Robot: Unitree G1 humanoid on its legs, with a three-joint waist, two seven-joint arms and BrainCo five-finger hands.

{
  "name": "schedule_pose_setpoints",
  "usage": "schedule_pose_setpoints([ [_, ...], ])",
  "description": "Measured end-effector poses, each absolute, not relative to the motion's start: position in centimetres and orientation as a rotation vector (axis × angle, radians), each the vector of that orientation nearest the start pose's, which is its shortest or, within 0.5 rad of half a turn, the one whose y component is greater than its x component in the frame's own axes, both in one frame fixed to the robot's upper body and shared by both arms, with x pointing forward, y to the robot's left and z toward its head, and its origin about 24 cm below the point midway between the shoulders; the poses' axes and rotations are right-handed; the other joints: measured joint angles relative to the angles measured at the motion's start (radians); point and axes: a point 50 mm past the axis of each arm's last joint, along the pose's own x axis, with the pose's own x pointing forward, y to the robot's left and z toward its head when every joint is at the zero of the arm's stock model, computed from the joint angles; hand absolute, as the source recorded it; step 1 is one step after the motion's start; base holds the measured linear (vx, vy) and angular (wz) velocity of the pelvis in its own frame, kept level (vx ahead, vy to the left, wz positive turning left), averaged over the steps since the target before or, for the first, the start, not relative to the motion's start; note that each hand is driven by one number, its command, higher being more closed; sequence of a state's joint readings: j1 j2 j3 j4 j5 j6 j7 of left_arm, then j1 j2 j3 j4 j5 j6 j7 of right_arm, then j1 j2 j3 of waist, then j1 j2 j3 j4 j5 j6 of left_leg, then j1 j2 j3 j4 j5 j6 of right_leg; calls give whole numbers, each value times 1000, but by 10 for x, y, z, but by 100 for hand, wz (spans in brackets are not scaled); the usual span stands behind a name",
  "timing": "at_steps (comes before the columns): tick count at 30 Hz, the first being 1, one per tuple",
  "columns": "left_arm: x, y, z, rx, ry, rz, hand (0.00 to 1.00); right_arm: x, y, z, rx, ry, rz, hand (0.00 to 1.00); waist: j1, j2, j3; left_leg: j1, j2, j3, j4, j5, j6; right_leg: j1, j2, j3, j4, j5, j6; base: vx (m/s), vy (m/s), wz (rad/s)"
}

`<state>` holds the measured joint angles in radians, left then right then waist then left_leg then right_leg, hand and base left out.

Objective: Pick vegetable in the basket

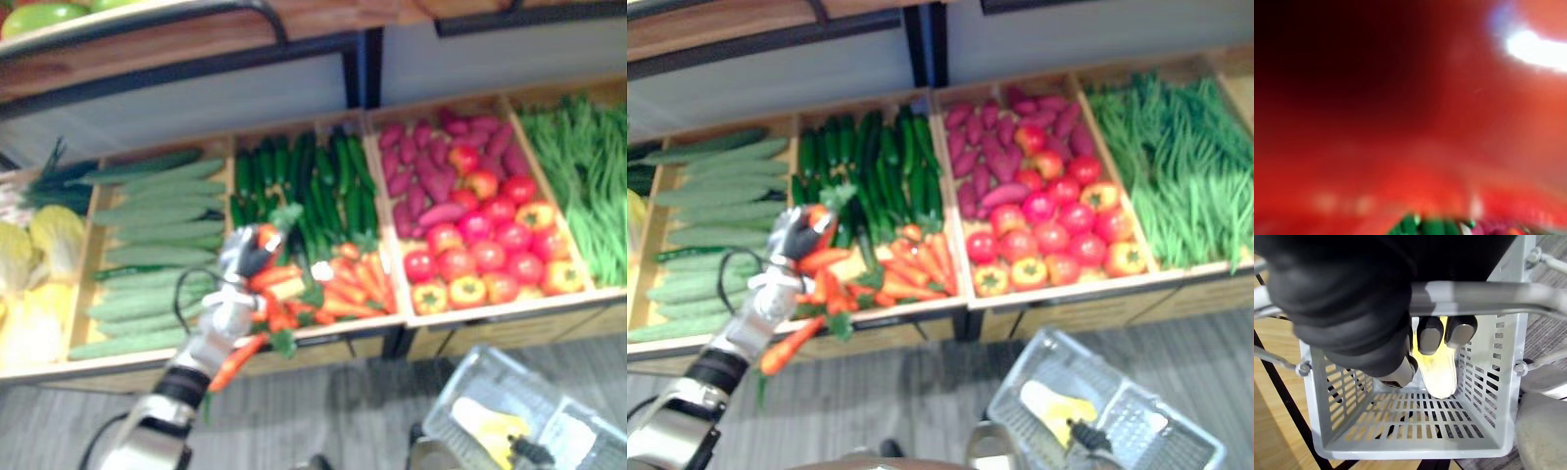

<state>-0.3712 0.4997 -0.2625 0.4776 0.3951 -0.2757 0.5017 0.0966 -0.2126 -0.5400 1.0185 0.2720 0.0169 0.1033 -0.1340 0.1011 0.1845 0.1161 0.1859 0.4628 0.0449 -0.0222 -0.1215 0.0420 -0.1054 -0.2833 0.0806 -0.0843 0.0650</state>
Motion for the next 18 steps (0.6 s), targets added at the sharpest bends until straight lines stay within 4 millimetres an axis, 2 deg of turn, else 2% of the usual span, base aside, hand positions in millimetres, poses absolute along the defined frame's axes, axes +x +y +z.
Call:
schedule_pose_setpoints([
  [2, 309, 208, 76, 879, -360, 173, 100, 74, -298, -138, 349, 938, -681, 100, 4, 18, -12, 20, 10, 0, -15, 0, 0, 19, 16, -4, -5, -3, -5, 59, -74, 0],
  [4, 308, 208, 76, 873, -372, 194, 100, 73, -299, -138, 346, 943, -685, 100, 4, 23, -17, 43, 10, 1, -27, 0, 0, 35, 20, -1, -11, -3, -6, -2, -19, -4],
  [10, 306, 209, 81, 849, -432, 245, 100, 65, -288, -145, 378, 986, -687, 100, 12, -3, -57, 43, -6, 3, -48, 0, 0, 33, 16, 10, -46, 22, -5, -40, 27, -6],
  [13, 305, 206, 89, 829, -480, 264, 100, 63, -284, -147, 386, 994, -687, 100, 31, -15, -64, 41, -19, 8, -59, 0, 0, 35, 12, 16, -86, 57, 0, -95, 34, -10],
  [18, 302, 198, 102, 795, -559, 269, 100, 62, -283, -148, 390, 995, -689, 100, 32, -21, -68, 33, -28, 9, -71, -4, 6, 36, 16, 22, -118, 91, 3, -120, 12, 0],
])
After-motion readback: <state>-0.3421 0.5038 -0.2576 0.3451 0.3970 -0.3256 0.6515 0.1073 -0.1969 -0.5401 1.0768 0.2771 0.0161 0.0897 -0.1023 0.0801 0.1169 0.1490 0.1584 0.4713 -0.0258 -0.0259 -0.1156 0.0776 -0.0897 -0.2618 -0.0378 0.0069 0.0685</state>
